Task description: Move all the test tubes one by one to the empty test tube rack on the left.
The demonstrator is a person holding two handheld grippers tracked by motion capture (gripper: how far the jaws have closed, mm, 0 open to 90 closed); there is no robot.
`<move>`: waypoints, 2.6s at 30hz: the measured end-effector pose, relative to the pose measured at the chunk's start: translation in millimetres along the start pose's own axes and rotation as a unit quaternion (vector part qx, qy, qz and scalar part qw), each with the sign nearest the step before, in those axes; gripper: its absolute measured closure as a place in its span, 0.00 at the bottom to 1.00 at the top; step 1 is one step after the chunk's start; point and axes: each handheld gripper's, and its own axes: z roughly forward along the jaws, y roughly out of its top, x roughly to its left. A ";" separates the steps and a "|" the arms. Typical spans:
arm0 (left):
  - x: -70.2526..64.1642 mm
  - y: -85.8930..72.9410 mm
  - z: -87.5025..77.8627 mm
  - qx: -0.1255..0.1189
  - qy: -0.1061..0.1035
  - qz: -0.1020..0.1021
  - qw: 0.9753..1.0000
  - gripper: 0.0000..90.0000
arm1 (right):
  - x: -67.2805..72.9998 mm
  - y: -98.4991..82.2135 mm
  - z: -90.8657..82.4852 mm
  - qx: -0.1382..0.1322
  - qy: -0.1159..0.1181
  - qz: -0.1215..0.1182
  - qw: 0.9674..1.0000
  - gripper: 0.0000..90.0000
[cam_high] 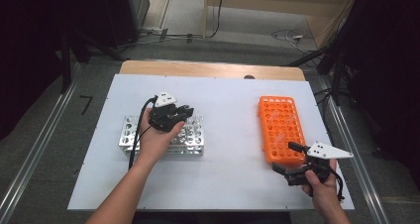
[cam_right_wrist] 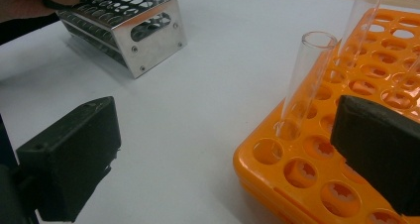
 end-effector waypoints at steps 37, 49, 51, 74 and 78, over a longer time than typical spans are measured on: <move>-13.4 -16.8 -68.4 -0.065 -0.033 -0.019 0.997 0.00 | -0.9 2.0 1.7 0.002 -0.006 -0.001 1.000 0.00; -31.6 -31.1 -83.6 -0.075 -0.048 0.004 0.996 0.00 | -2.9 3.9 0.7 -0.001 -0.010 -0.001 1.000 0.00; -33.9 -33.6 -86.0 -0.080 -0.048 0.004 0.996 0.00 | -3.8 4.6 0.3 -0.004 -0.010 0.001 1.000 0.00; -34.0 -72.8 -106.8 -0.077 -0.039 -0.017 0.996 0.00 | -29.8 15.2 -3.1 -0.003 -0.057 0.030 0.998 0.15; -32.9 -75.8 -109.6 -0.078 -0.034 -0.020 0.996 0.00 | -35.9 16.7 6.5 0.011 -0.052 0.041 0.998 0.27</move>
